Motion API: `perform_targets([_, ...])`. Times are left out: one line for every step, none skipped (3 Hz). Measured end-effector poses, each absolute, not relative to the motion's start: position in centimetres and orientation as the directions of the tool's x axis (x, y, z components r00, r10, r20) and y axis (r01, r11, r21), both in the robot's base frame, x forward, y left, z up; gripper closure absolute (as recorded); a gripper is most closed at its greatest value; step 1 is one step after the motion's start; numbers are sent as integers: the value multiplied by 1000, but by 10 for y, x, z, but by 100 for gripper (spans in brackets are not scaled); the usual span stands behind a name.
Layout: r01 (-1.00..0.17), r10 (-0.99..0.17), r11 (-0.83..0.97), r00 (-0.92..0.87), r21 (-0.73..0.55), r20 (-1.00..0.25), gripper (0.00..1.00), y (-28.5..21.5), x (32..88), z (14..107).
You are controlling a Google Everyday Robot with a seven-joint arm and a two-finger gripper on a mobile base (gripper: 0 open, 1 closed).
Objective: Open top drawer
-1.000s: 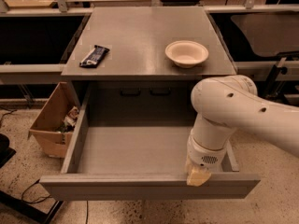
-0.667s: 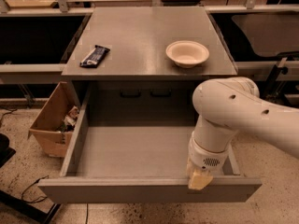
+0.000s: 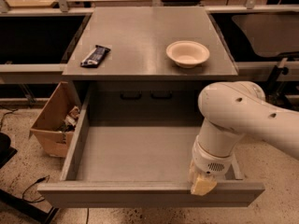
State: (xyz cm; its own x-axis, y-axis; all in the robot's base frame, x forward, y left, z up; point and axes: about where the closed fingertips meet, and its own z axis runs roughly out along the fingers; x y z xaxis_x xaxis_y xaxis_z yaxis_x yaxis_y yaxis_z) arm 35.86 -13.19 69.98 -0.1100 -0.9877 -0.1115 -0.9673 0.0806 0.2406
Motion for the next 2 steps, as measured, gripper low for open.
perform_targets([-967, -988, 81, -110, 241, -112, 81, -132, 359, 700])
perform_targets([-967, -988, 81, -110, 241, -111, 58, -132, 359, 700])
